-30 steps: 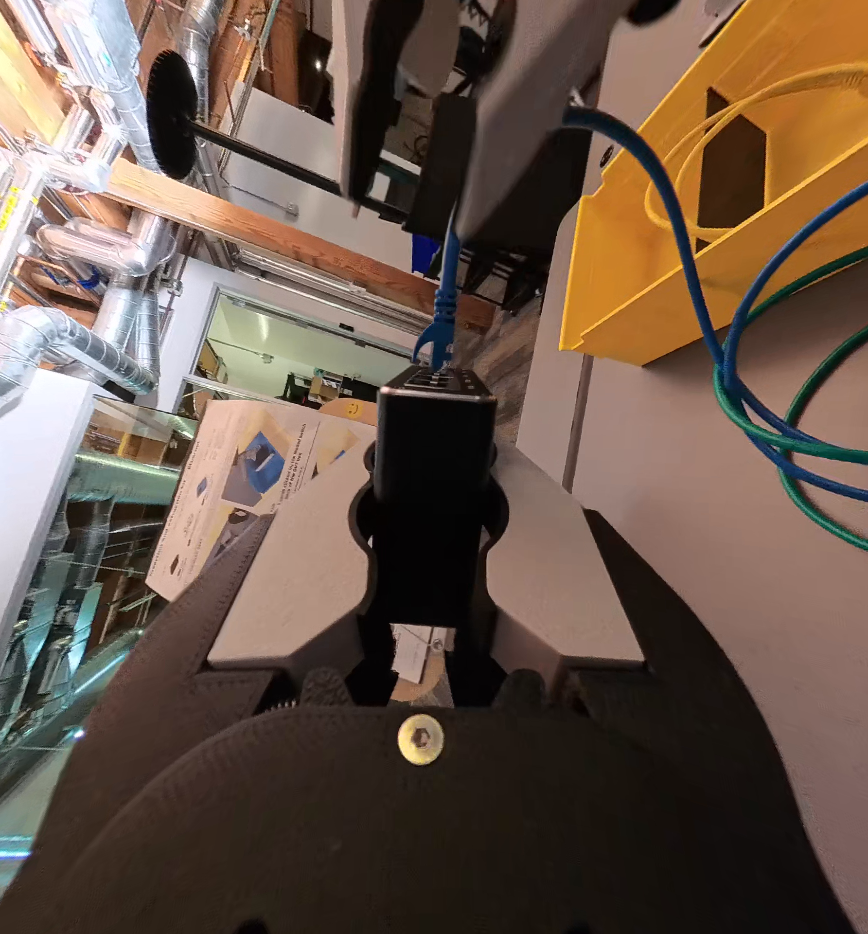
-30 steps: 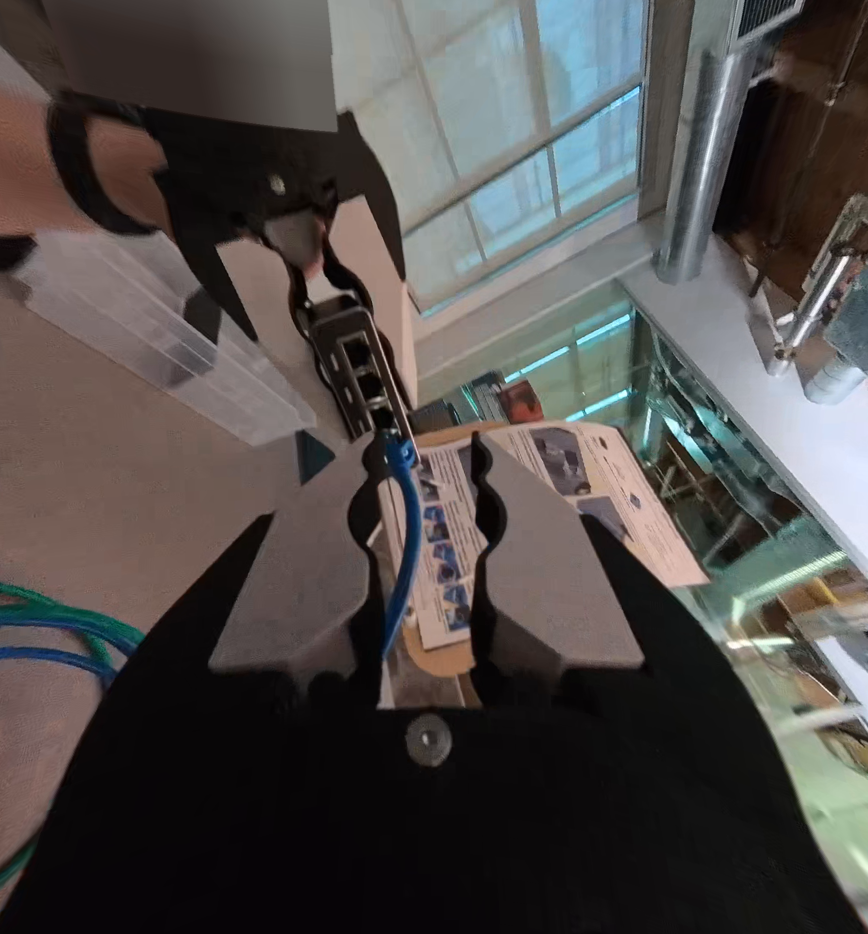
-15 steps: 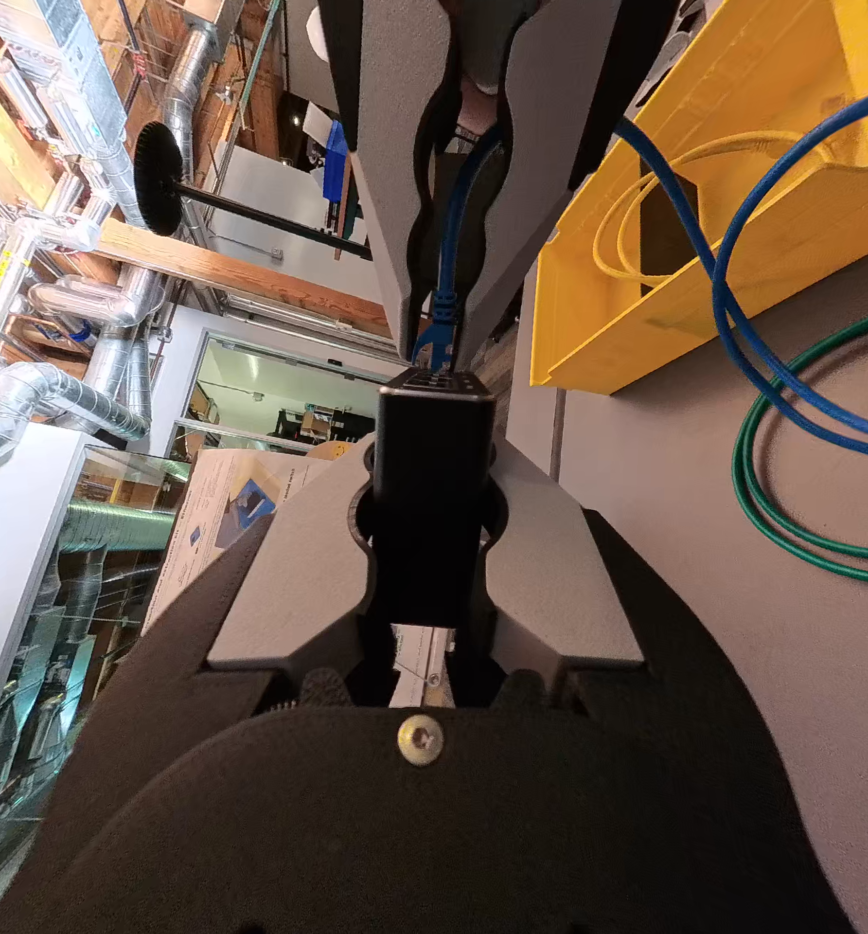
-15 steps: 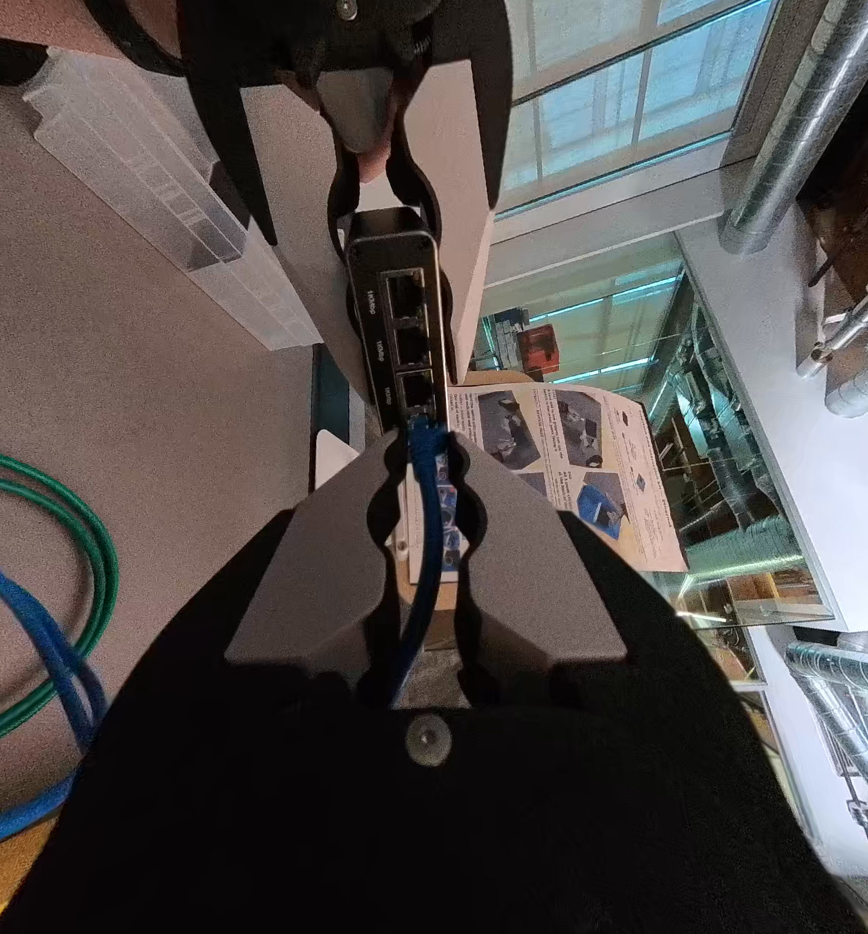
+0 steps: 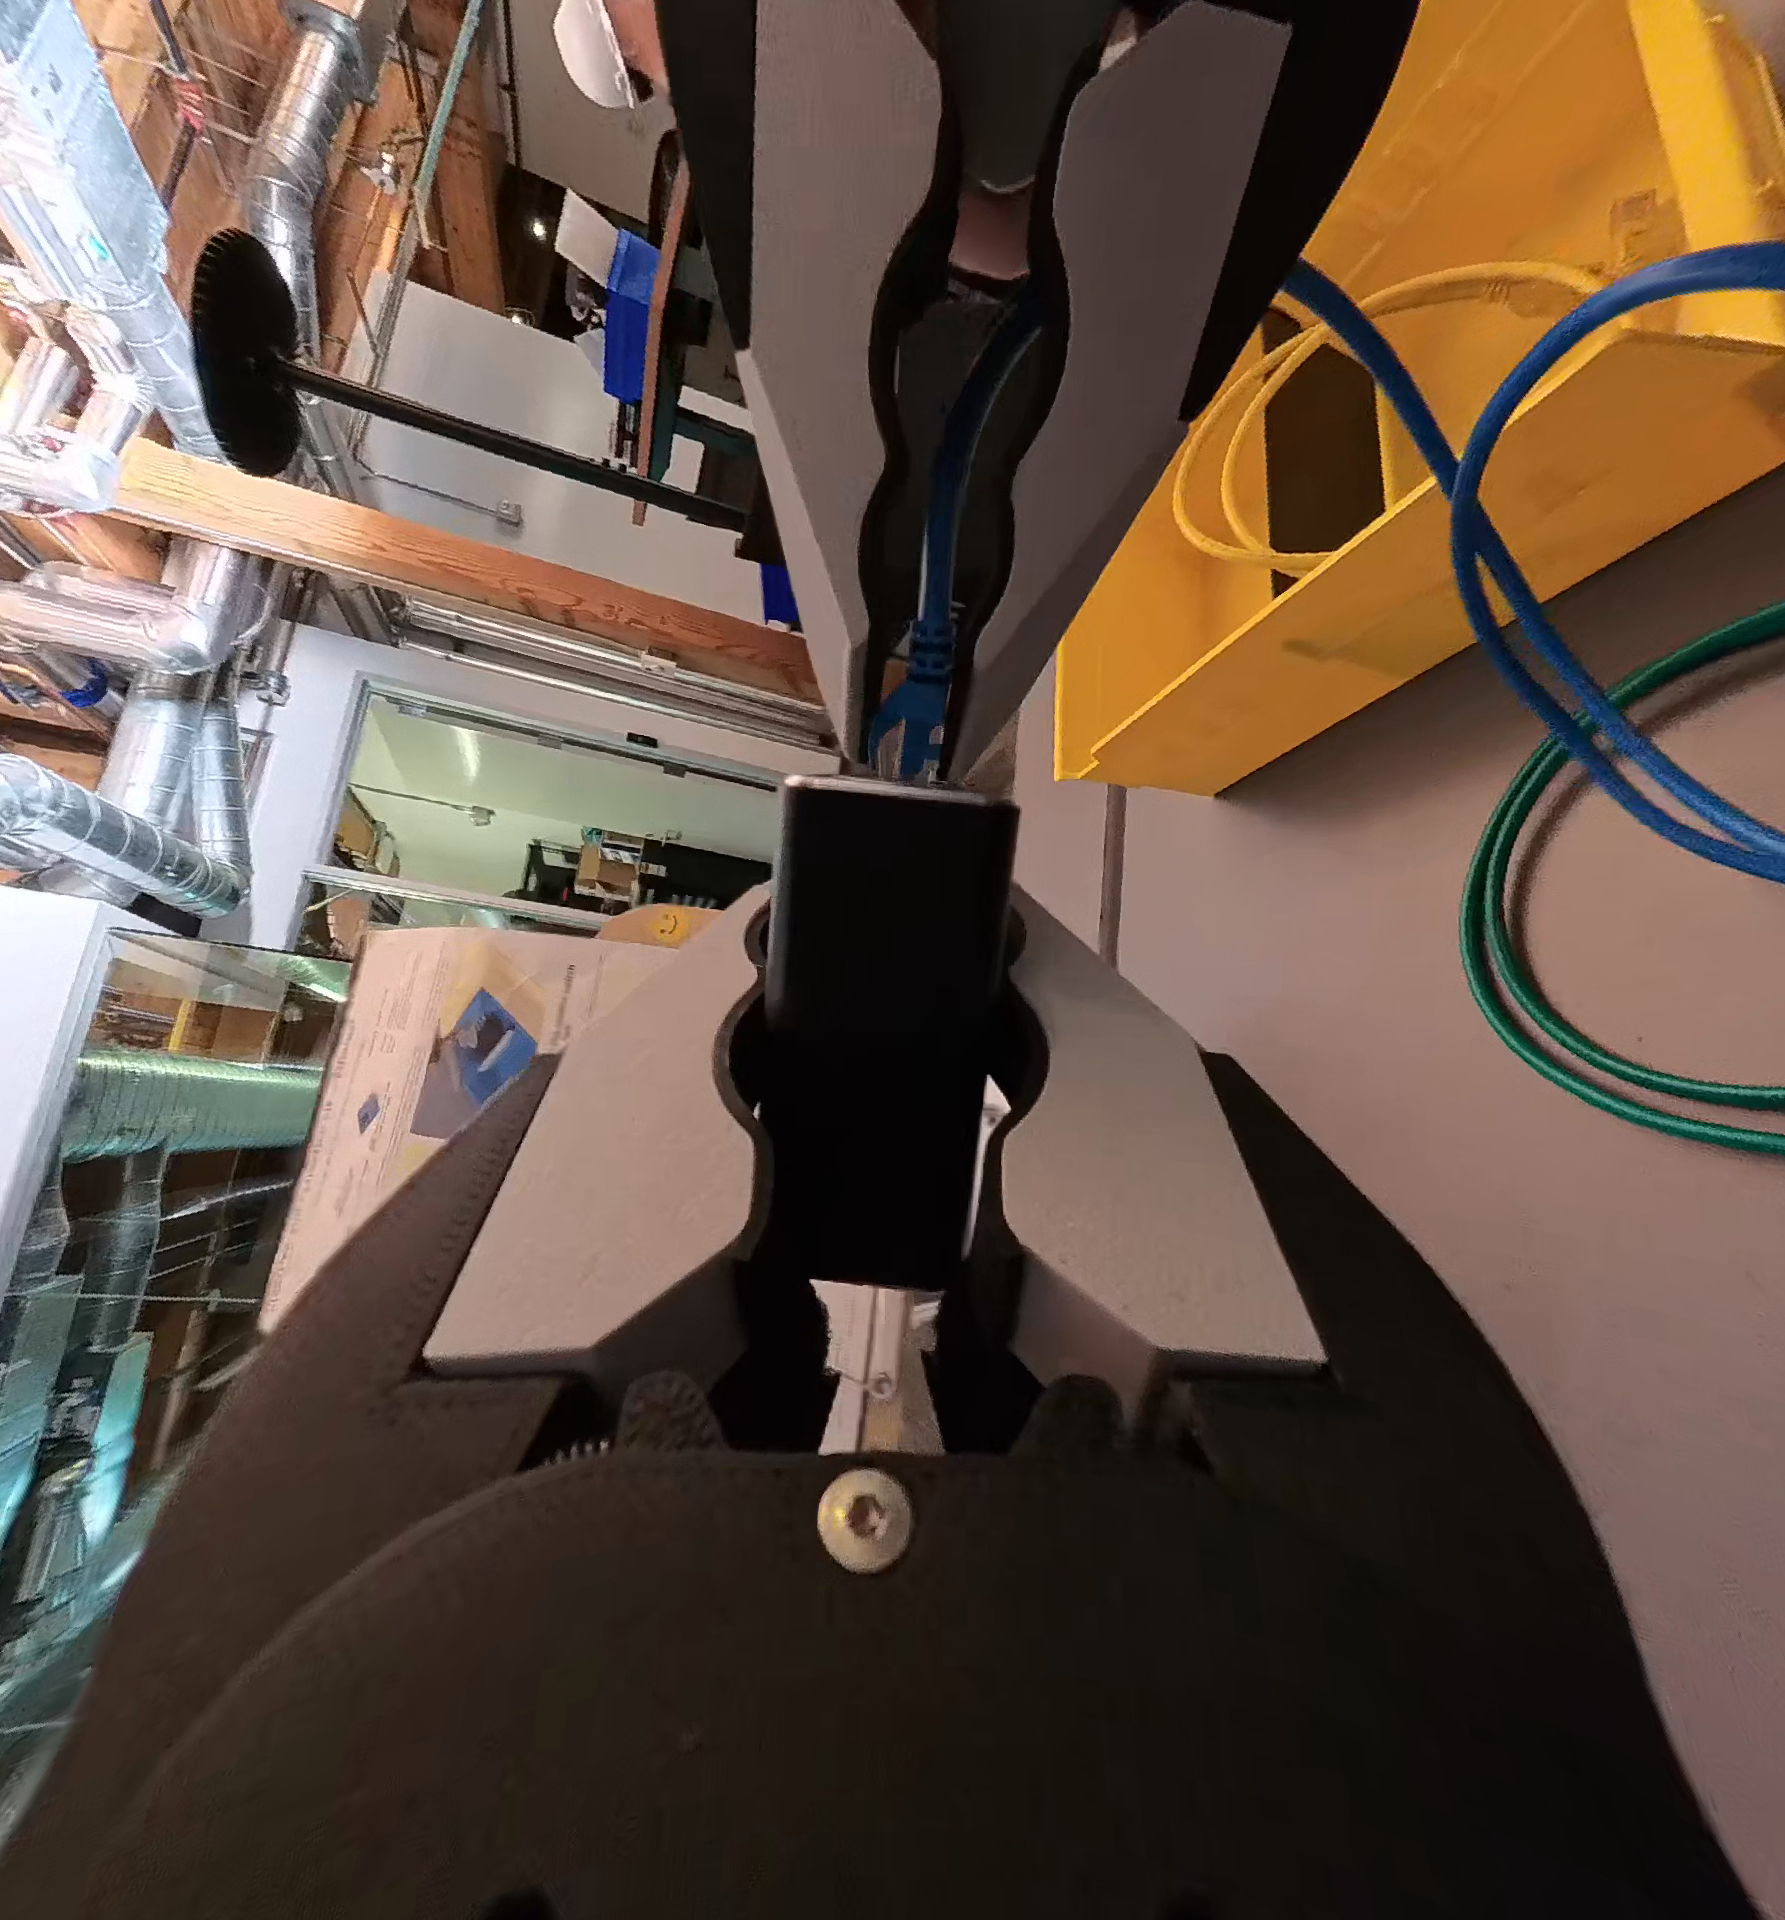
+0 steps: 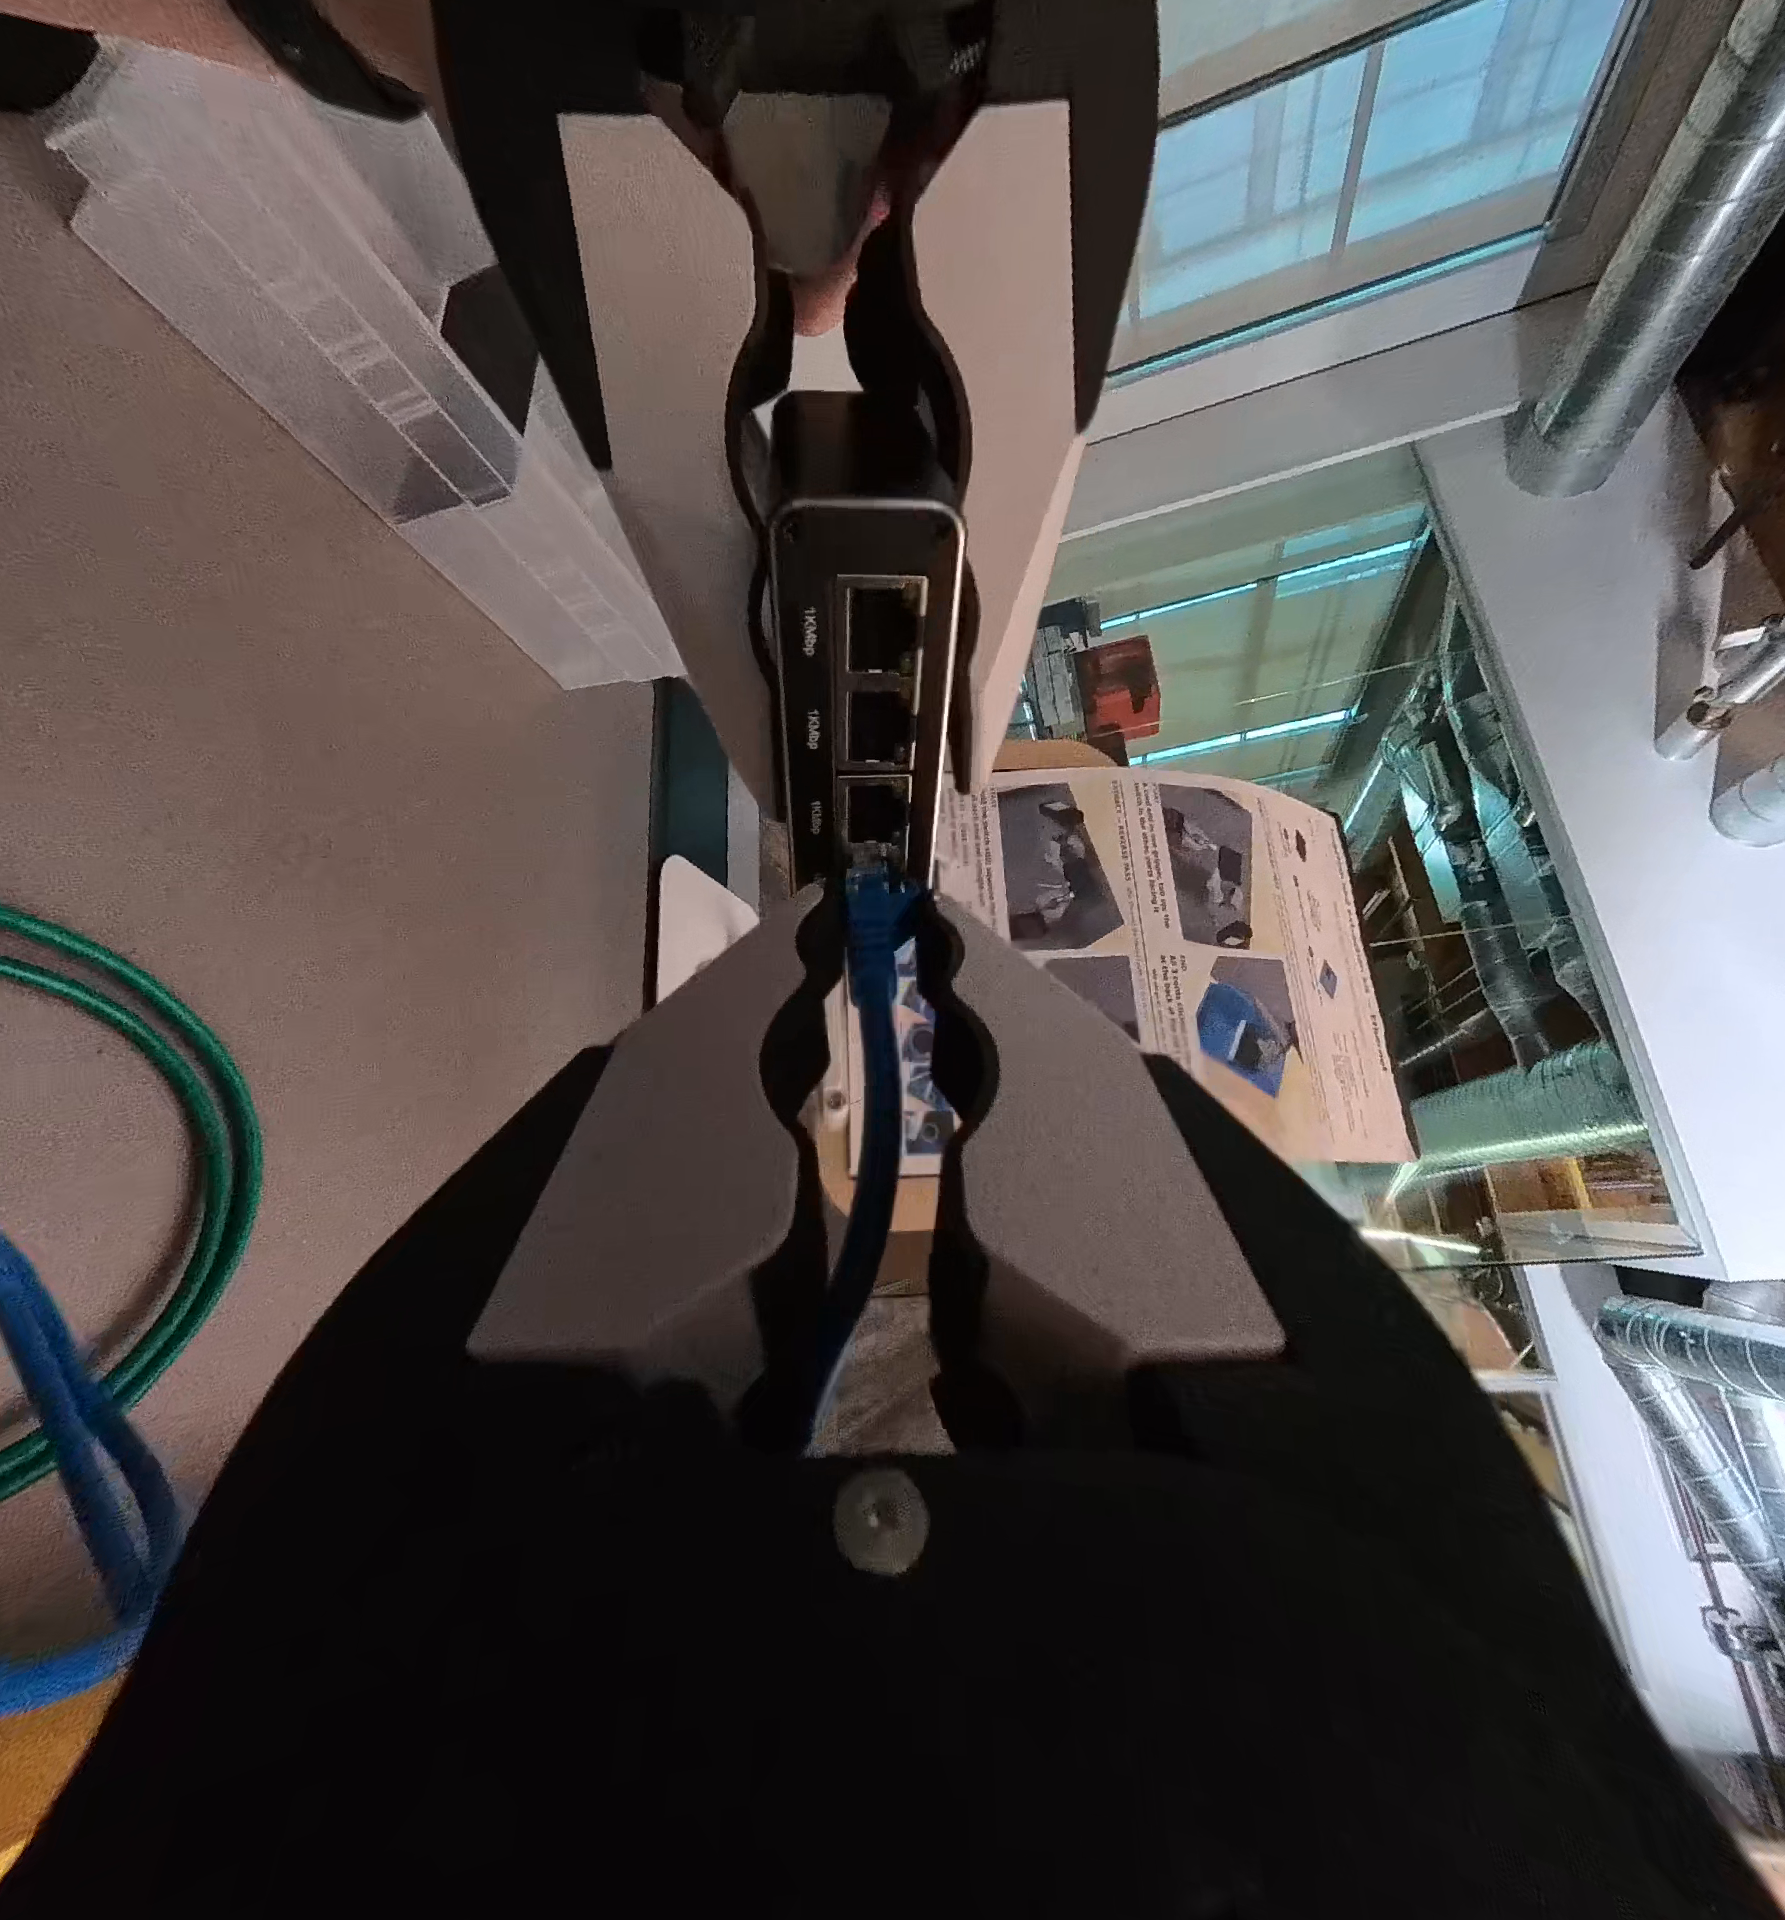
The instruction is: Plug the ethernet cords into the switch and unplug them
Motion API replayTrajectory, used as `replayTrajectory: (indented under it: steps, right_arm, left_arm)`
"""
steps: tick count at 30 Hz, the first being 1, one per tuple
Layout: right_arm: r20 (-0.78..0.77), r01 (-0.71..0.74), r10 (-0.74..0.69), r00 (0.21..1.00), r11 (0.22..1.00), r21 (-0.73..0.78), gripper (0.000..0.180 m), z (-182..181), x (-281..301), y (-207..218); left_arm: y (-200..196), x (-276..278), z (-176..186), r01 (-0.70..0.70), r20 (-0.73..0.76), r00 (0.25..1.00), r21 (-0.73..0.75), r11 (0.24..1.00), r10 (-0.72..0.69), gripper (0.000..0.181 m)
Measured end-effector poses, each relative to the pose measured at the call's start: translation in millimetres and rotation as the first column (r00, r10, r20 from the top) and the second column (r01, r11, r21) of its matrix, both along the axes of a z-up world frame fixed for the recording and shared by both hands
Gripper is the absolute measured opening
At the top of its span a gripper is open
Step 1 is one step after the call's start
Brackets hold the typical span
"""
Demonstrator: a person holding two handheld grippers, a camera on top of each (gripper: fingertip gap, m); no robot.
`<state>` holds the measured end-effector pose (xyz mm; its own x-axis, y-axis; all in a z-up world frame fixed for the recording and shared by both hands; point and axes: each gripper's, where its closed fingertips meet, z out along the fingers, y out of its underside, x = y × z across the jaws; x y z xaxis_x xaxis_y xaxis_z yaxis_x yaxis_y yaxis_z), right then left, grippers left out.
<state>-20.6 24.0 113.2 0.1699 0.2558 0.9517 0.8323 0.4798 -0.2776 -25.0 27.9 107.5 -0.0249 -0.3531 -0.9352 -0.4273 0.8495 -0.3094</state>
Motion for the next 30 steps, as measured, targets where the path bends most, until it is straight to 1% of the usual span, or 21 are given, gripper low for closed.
replayTrajectory:
  steps: [3,7,10,13,18,22,30]
  right_arm:
    - [-0.013,0.005,-0.005,1.0,1.0,-0.019,0.012,1,4,-3]
    - [-0.009,0.014,-0.015,1.0,0.997,-0.079,0.011,-6,8,-8]
    - [0.02,0.048,-0.046,0.999,0.992,-0.114,0.012,-13,11,-8]
    - [0.006,0.027,-0.027,1.0,0.991,-0.134,0.012,-13,11,-14]
    - [0.027,0.026,-0.021,0.999,0.98,-0.198,0.012,-21,9,-22]
    - [0.018,-0.001,0.006,1.0,0.973,-0.23,0.013,-23,8,-29]
    - [0.102,0.101,-0.075,0.992,0.953,-0.286,0.015,-43,16,-18]
  left_arm:
    - [-3,5,1,0.009,0.017,1.0,0.064,0.998,-0.01,0.036]
    - [-5,8,-5,0.042,-0.003,0.999,0.045,0.998,-0.042,0.036]
    - [-3,11,-12,0.051,-0.032,0.998,0.006,0.999,-0.051,0.036]
    - [-8,11,-11,0.065,-0.035,0.997,0.003,0.998,-0.065,0.036]
    - [-16,10,-19,0.101,-0.089,0.99,-0.075,0.992,-0.108,0.037]
    - [-21,9,-21,0.123,-0.107,0.985,-0.09,0.988,-0.132,0.037]
    - [-8,14,-43,0.088,-0.182,0.976,-0.168,0.982,-0.118,0.037]
